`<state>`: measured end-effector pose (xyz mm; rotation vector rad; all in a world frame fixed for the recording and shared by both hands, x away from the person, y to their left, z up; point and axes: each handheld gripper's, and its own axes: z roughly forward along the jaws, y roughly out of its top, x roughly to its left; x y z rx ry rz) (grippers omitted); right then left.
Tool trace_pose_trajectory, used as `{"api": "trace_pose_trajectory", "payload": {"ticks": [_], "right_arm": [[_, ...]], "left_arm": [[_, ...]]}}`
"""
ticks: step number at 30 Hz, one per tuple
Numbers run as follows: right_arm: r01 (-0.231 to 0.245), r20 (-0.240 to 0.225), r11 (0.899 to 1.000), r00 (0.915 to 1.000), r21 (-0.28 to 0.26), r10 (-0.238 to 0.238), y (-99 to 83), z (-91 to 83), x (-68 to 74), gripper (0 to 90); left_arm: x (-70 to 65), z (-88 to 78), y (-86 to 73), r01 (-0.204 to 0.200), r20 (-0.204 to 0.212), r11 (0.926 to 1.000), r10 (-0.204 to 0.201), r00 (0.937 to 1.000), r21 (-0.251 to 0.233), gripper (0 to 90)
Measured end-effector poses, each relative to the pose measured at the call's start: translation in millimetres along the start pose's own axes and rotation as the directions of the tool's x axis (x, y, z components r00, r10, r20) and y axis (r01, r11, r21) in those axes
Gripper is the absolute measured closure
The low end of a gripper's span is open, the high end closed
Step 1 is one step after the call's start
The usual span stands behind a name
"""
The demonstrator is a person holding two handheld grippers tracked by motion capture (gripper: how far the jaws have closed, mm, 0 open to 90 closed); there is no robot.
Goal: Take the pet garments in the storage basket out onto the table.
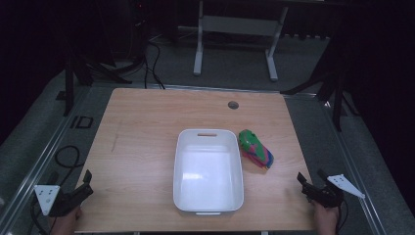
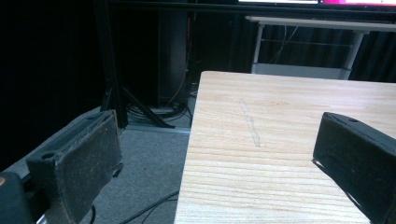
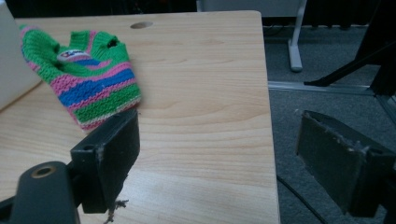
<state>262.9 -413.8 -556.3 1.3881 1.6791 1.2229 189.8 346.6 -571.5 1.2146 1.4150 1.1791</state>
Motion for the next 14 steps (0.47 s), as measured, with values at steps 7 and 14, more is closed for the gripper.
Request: {"api": "trace_pose_trajectory", "payload": {"ticks": [7, 14], "right_arm": [[-0.011, 0.010, 1.000, 0.9999, 0.005, 0.011, 0.2, 0.2, -0.9, 13.8], [-0.004, 0.018, 1.000, 0.9998, 0.026, 0.004, 1.1, 2.3, 0.2, 13.9]], "left_arm": [[0.1, 0.0, 0.0, 0.001, -0.003, 1.0000, -0.001, 1.0000, 0.001, 1.4], [0.4, 0.1, 0.2, 0.003, -0.003, 1.0000, -0.003, 1.0000, 0.003, 1.4]]}}
